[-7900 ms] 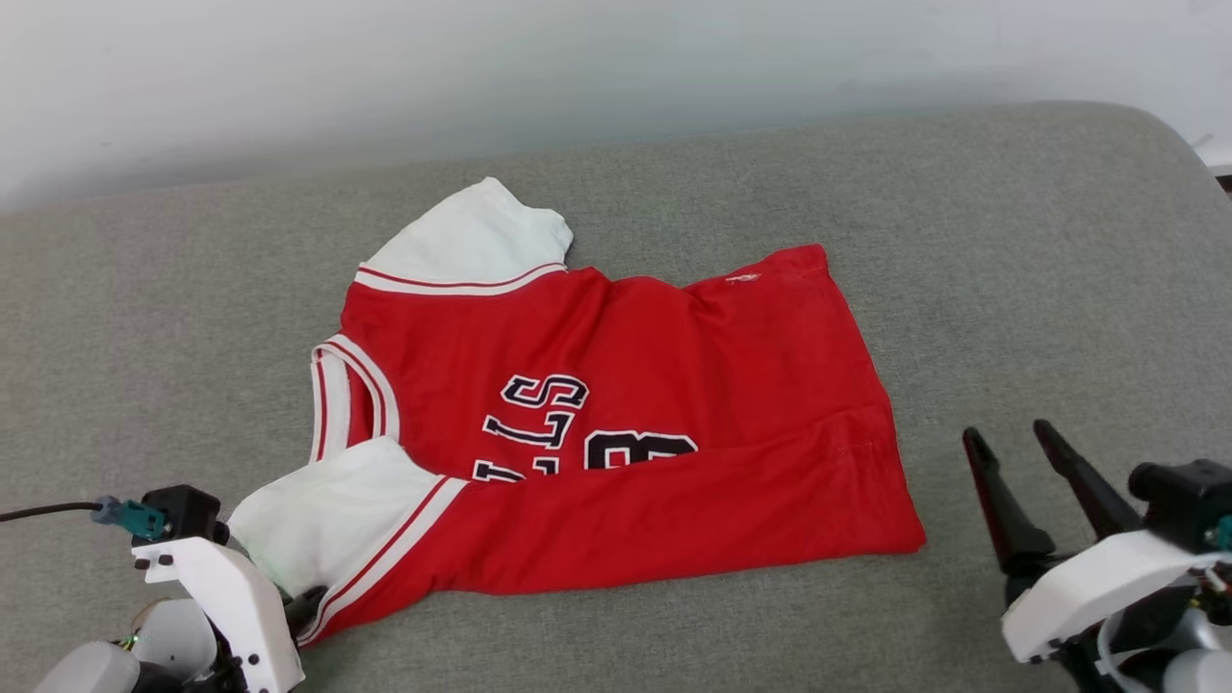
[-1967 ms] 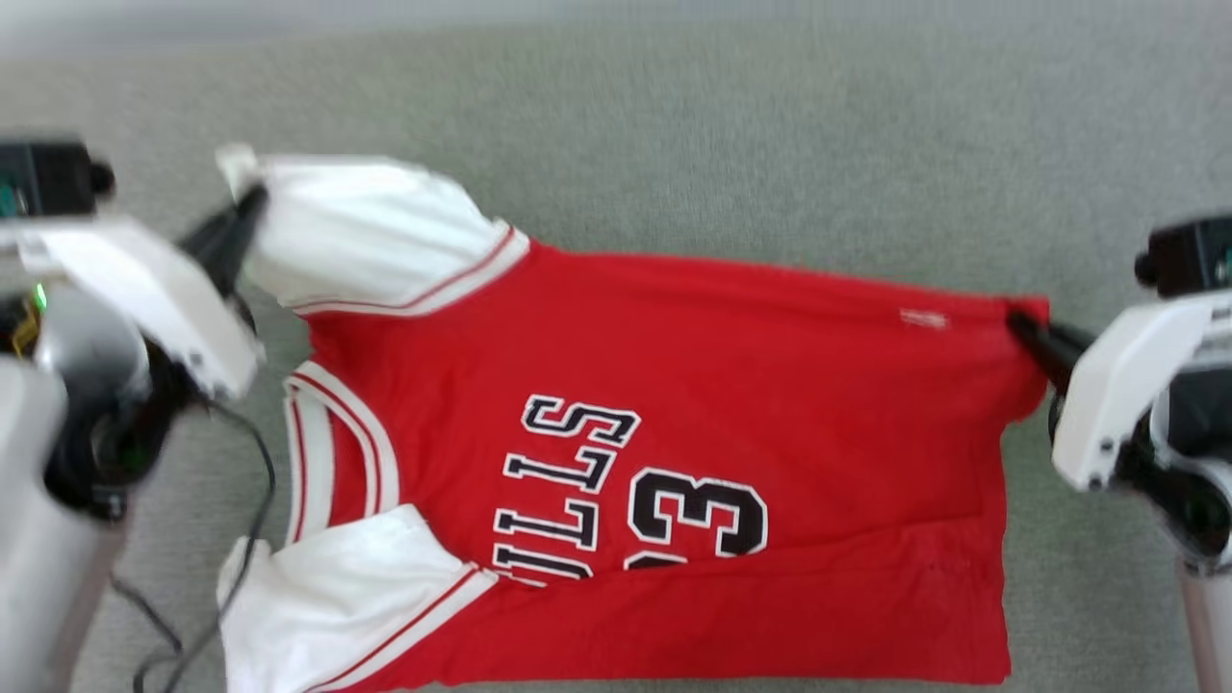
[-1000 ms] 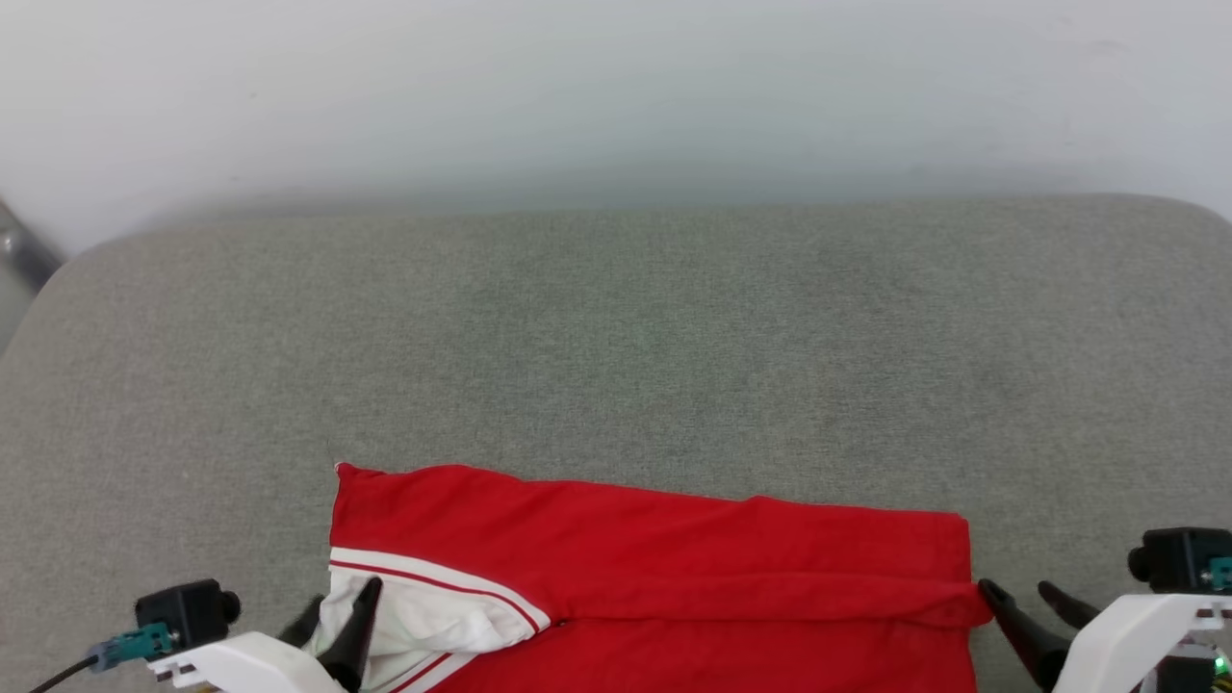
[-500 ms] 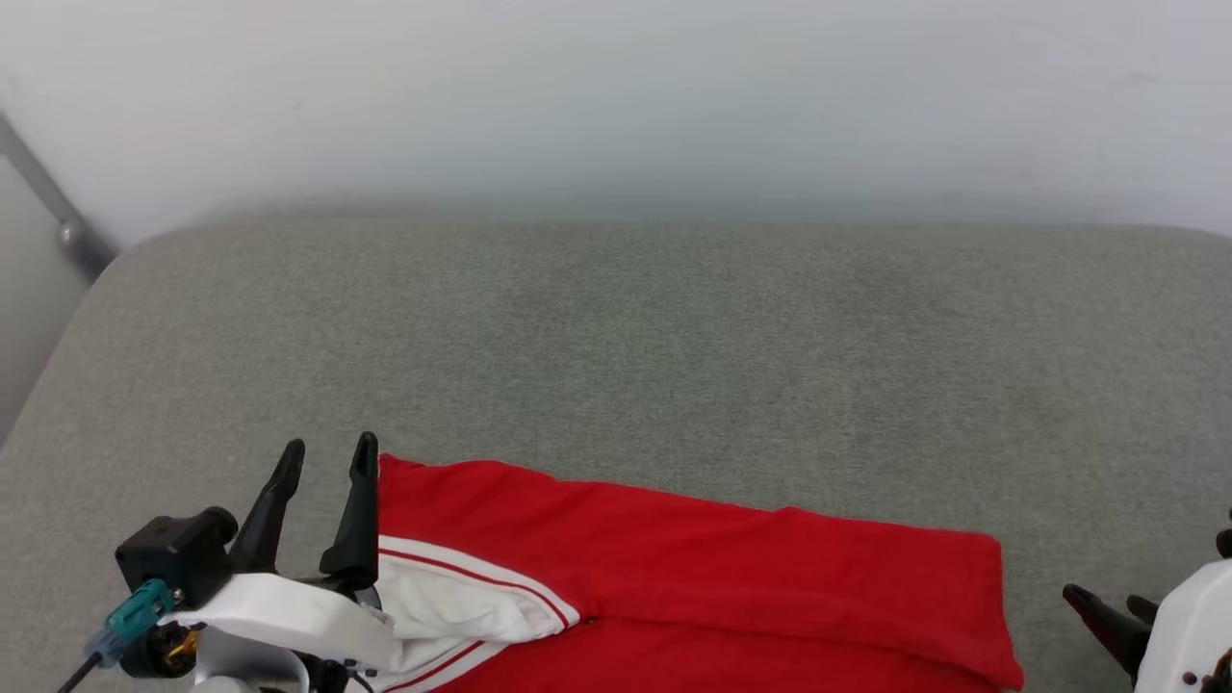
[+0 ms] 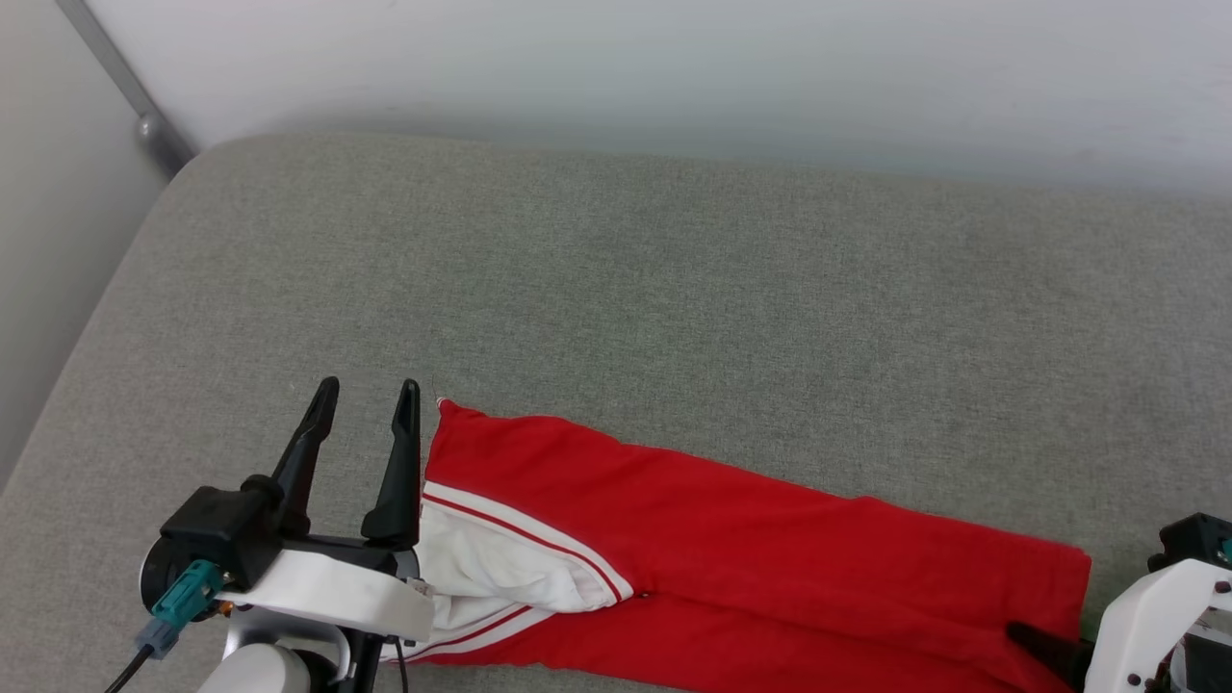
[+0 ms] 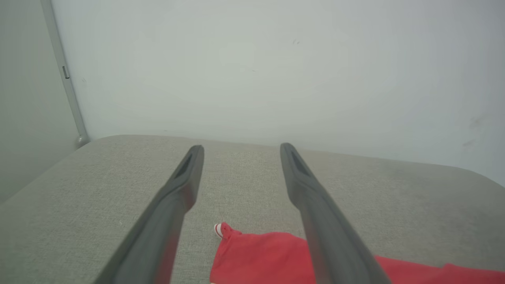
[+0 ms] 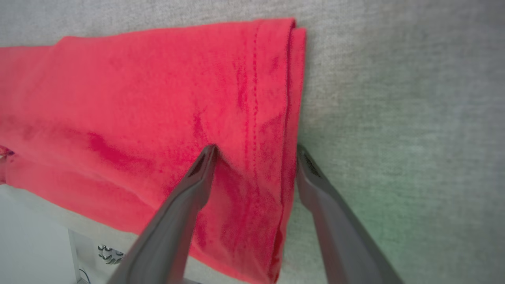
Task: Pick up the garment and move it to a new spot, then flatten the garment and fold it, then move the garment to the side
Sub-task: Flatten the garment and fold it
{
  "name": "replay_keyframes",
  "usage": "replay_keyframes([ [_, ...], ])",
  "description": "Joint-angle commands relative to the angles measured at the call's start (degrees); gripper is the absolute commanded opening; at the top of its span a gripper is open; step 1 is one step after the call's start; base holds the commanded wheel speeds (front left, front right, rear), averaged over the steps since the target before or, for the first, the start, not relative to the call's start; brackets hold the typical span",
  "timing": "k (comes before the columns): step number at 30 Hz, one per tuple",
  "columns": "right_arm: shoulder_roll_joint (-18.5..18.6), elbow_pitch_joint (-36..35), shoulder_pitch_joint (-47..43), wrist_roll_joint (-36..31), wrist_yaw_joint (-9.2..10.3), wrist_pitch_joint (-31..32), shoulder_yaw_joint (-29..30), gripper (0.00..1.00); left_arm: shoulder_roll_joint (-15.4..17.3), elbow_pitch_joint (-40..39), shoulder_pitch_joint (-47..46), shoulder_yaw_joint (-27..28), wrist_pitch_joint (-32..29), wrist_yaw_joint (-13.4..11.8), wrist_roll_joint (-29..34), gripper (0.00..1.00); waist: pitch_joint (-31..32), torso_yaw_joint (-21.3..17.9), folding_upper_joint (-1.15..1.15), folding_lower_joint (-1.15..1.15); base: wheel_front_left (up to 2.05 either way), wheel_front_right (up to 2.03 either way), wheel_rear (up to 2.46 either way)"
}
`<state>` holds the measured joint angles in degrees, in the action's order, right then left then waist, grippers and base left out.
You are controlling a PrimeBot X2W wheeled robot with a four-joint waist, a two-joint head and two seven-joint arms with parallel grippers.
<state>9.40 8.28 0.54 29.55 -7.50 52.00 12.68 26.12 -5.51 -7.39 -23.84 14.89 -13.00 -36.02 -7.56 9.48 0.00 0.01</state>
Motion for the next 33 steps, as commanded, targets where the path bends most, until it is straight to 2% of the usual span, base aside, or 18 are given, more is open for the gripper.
replay_keyframes([
  [1, -1.07, 2.59, -0.26, 0.51, 0.03, 0.76, -1.28, 0.96, -0.3, 0.23, -0.65, -0.02, 0.3, 0.43, 0.18, 1.0, -0.43, 0.25, 0.0, -0.01, 0.0, 0.0, 0.0],
  [2, -1.31, 3.57, -0.24, 0.99, 0.03, 1.05, -1.87, 0.44, -0.37, 0.43, -0.7, -0.04, 0.31, 0.66, 0.32, 1.0, -0.49, 0.23, 0.0, -0.01, 0.0, 0.0, 0.0],
  [3, -1.61, 4.21, -0.07, 1.45, 0.02, 1.09, -2.41, 0.2, -0.46, 0.62, -0.75, -0.08, 0.32, 0.83, 0.42, 1.0, -0.52, 0.17, 0.0, -0.01, 0.0, 0.0, 0.0],
  [4, -1.04, 4.4, 0.81, 2.05, 0.03, 0.35, -3.52, 0.0, -0.41, 1.27, -0.59, -0.05, 0.34, 1.0, 0.59, 1.0, 0.05, -0.34, 0.0, -0.01, 0.0, 0.0, 0.0],
  [13, 4.25, 1.44, 3.61, 3.69, 0.03, -2.19, -6.09, 0.0, 0.84, 2.43, 1.38, -0.16, -0.55, -0.2, 1.1, 1.0, 3.64, -2.59, 0.0, -0.01, 0.0, 0.0, 0.0],
  [18, 7.1, 1.72, 4.84, 3.36, 0.03, -1.72, -4.42, 0.0, 1.37, 2.03, 2.84, 0.11, -0.84, -1.46, 1.3, 1.0, 5.28, -4.15, 0.0, -0.01, 0.0, 0.0, 0.0],
  [23, 9.62, 2.5, 5.53, 2.56, 0.03, -0.82, 0.83, 0.0, 1.4, 1.22, 3.9, 0.23, -0.86, -2.39, 1.26, 1.0, 5.9, -5.57, 0.0, -0.01, 0.0, 0.0, 0.0],
  [27, 10.83, 1.83, 5.8, 1.25, 0.03, 0.39, 7.44, 0.0, 1.17, 1.0, 4.54, 0.08, -0.85, -2.68, 1.12, 1.0, 5.95, -6.49, 0.0, -0.01, 0.0, 0.0, 0.0],
  [31, 10.01, 0.9, 7.14, -0.02, 0.03, 2.63, 13.42, 0.0, 1.0, 0.97, 4.34, -0.02, -0.75, -2.72, 1.08, 1.0, 5.6, -7.03, 0.0, -0.01, 0.0, 0.0, 0.0],
  [33, 8.36, 0.91, 7.8, -0.28, 0.03, 5.16, 15.03, 0.0, 0.97, 1.04, 4.1, -0.03, -0.71, -2.59, 0.97, 1.0, 5.39, -7.27, 0.0, -0.01, 0.0, 0.0, 0.0],
])
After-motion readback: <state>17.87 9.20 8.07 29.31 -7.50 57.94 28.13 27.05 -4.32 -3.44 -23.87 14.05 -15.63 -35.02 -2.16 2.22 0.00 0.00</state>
